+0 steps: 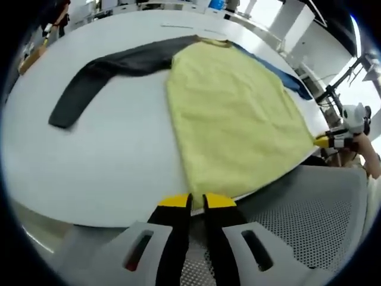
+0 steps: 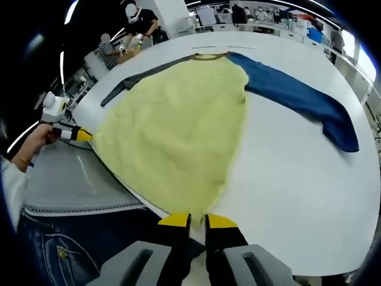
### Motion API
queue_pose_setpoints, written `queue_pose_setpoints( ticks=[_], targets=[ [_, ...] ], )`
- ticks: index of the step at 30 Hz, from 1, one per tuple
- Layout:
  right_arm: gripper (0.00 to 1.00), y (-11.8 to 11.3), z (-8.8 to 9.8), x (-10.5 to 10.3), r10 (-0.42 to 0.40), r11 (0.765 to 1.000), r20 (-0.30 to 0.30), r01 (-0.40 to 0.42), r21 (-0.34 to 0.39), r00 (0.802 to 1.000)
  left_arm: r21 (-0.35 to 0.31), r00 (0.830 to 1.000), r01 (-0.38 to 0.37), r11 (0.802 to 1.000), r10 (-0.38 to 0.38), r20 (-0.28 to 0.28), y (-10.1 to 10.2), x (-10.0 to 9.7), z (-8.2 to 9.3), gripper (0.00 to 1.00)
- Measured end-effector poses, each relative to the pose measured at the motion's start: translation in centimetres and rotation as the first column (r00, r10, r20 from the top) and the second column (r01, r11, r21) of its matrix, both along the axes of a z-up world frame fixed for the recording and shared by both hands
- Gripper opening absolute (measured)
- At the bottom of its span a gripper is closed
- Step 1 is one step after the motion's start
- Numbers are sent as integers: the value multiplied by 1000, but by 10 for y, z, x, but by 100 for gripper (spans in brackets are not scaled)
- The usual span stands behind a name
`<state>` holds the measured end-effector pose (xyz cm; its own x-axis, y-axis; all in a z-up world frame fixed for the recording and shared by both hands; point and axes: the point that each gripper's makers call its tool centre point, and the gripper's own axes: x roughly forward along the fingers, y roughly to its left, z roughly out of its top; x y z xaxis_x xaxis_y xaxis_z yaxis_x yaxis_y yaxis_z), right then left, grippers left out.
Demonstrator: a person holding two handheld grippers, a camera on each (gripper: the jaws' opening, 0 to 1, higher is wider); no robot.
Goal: Fold the garment on the visible template until the final outline fits inside the template.
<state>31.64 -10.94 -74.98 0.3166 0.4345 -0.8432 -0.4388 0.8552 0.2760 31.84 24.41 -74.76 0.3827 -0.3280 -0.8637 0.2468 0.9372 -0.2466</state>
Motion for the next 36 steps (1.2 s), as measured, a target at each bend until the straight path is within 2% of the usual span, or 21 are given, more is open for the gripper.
queue_pose_setpoints(
  ticks=[4, 6, 9, 13, 15, 19, 22, 27, 31, 32, 33, 35, 36],
  targets=[
    [28, -3, 8, 11, -34, 999, 52, 34, 14, 998, -11, 996, 34, 999, -33, 85, -6, 11, 10, 25],
    [33, -4, 14, 20, -50, 999, 94, 47, 27, 994, -28, 995, 29, 999, -26, 98, -9, 14, 13, 32],
    [41, -8, 19, 30, -71, 997, 138, 67, 32, 988, -53, 989, 45, 998, -37, 145, -15, 22, 19, 44],
    [57, -18, 24, 43, -103, 995, 195, 100, 23, 975, -66, 980, 65, 996, -51, 193, -21, 28, 24, 58],
    [61, -24, 25, 49, -127, 992, 211, 123, 30, 969, -55, 972, 75, 996, -60, 226, -22, 31, 28, 64],
    [66, -38, 26, 62, -207, 978, 230, 200, 54, 951, -48, 965, 86, 995, -71, 253, -23, 35, 31, 75],
    [69, -49, 26, 70, -253, 968, 242, 245, 62, 937, -39, 959, 93, 995, -79, 271, -24, 37, 32, 82],
    [69, -78, 29, 91, -383, 924, 280, 371, 97, 880, -46, 953, 110, 993, -93, 287, -29, 39, 36, 89],
    [64, -95, 29, 100, -408, 910, 309, 407, 71, 859, -45, 944, 121, 992, -101, 315, -32, 43, 41, 92],
    [63, -102, 28, 103, -434, 898, 310, 435, 70, 846, -47, 941, 121, 992, -100, 322, -32, 44, 42, 93],
    [62, -104, 28, 105, -435, 897, 314, 436, 70, 844, -47, 939, 125, 991, -103, 327, -33, 44, 43, 93],
    [61, -114, 28, 112, -467, 879, 331, 471, 75, 820, -45, 937, 125, 991, -103, 333, -33, 46, 44, 94],
    [59, -119, 26, 114, -476, 874, 335, 482, 71, 814, -45, 936, 127, 991, -105, 336, -34, 46, 44, 94]
  ],
)
